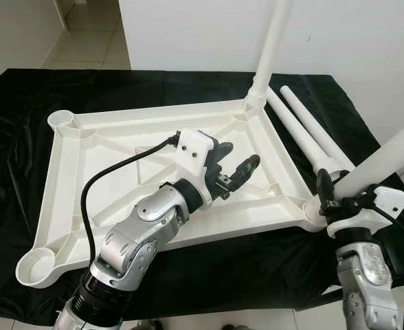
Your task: Building children table
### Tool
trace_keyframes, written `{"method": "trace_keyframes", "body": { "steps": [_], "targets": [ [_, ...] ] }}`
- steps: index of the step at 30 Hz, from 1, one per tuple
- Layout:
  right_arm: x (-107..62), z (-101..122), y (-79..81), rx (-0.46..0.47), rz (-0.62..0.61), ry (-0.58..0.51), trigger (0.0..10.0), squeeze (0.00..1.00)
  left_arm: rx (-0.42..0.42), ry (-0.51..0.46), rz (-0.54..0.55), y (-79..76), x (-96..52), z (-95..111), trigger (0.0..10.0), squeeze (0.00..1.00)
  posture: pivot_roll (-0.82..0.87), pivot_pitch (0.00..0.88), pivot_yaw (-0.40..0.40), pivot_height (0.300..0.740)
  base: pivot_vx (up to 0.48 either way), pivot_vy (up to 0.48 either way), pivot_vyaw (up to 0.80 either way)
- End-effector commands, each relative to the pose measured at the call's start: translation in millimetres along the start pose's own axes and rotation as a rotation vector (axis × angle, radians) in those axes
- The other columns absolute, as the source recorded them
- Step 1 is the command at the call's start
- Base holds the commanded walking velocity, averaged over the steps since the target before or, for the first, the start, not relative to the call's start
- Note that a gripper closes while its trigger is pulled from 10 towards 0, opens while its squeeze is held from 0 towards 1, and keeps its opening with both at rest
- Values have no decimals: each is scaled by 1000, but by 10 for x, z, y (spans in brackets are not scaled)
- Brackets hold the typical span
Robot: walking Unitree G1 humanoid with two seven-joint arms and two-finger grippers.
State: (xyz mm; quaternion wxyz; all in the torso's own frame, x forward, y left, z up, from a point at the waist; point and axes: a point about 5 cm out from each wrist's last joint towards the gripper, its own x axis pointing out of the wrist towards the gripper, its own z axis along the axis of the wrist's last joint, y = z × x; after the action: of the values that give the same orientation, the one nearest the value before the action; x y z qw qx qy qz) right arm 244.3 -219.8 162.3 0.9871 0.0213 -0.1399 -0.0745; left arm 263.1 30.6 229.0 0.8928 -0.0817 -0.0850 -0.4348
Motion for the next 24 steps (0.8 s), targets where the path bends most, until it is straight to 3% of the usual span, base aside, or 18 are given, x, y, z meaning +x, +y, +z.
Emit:
{"method": "trace_keyframes", "body": {
  "steps": [1, 14, 18, 24],
  "targets": [
    [-104, -281, -5, 1, -40, 166, 10000, 0, 3, -8, -111, -100, -1, 33, 10000, 0, -33, 142, 31, 740, 0, 0, 0],
    [-23, -317, 110, 24, -227, 207, 10000, 0, 0, -12, -109, -107, 9, 38, 10000, 0, -28, 147, 24, 740, 0, 0, 0],
    [-12, -315, 135, -4, -355, 194, 10000, 0, 0, -14, -105, -101, 10, 41, 10000, 0, -28, 148, 25, 740, 0, 0, 0],
    [-18, -299, 182, -36, -423, 168, 10000, 0, 0, -17, -104, -102, 15, 46, 10000, 0, -23, 147, 23, 740, 0, 0, 0]
  ]
}}
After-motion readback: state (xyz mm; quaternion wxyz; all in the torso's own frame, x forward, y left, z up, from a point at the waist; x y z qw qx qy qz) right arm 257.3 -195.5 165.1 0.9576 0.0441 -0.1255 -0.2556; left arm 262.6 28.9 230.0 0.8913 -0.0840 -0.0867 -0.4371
